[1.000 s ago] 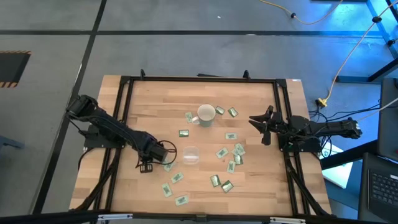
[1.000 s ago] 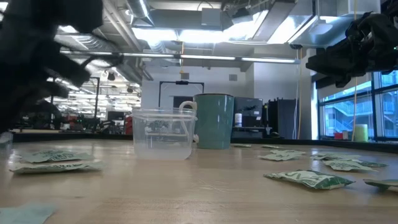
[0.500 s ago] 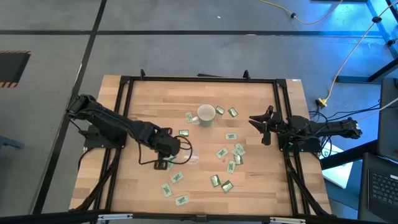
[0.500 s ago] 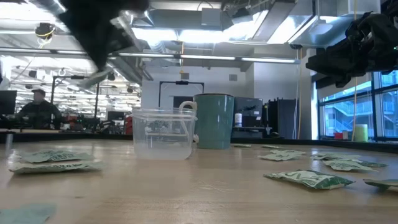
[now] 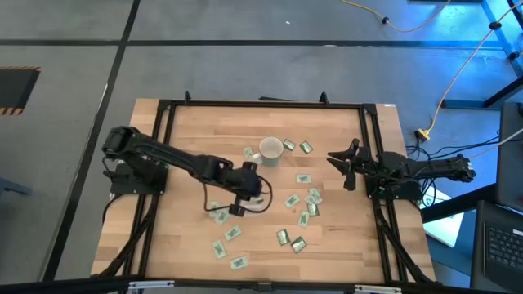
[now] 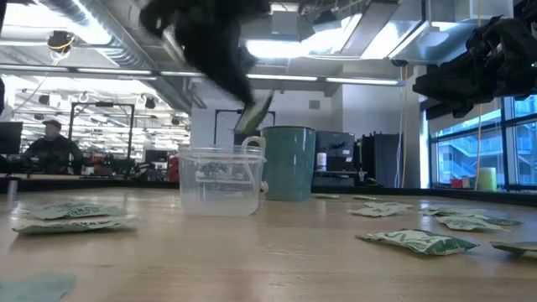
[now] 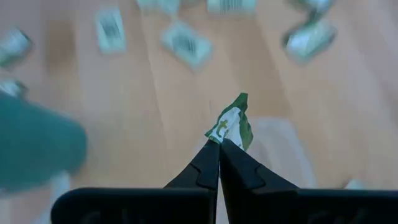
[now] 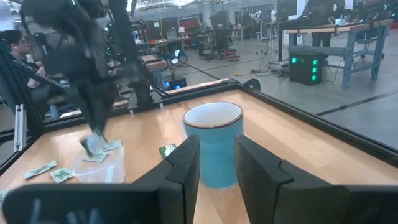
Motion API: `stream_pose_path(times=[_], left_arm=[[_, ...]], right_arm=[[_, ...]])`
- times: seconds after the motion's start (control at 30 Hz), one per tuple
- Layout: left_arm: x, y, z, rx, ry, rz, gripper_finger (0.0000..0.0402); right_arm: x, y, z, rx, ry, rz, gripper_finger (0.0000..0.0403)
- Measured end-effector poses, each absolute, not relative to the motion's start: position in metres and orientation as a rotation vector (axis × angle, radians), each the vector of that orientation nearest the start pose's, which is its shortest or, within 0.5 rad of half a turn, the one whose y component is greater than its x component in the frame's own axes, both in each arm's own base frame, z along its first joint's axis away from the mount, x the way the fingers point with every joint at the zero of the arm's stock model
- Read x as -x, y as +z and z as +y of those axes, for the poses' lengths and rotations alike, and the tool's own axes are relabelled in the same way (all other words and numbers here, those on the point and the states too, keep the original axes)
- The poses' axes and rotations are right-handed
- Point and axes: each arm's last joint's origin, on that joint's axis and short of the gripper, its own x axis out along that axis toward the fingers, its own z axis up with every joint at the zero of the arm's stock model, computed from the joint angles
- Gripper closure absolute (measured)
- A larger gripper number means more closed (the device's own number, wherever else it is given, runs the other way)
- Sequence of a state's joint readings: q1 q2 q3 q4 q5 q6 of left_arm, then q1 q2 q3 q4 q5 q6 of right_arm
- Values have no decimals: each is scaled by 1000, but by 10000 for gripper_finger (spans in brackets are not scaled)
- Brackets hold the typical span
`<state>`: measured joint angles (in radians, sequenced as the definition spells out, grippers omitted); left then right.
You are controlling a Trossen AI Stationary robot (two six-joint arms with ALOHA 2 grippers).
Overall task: Pick and place Stevia / Truvia into bins
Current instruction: Put the green stevia packet into the transparent bin
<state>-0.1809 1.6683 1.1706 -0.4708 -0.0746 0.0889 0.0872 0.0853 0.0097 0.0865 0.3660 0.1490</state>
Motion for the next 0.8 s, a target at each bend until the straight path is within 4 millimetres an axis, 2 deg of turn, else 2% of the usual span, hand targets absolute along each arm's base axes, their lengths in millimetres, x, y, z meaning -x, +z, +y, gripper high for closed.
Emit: stream_pose_path(times=[0.13,0.3,0.43,0.8], left_arm=[[-338,208,-60,-171,-138,1052,398],[-339,202,-63,-124,-202,1078,398],[-339,202,-63,-107,-199,1080,389],[-337,204,-62,-106,-194,1095,336]], right_arm=[[-101,168,-2,-150,-278,-32,301],[-101,168,-2,-150,-278,-31,301],[-101,168,-2,-152,-278,-32,301],[-101,168,-2,-154,-277,-33,301]])
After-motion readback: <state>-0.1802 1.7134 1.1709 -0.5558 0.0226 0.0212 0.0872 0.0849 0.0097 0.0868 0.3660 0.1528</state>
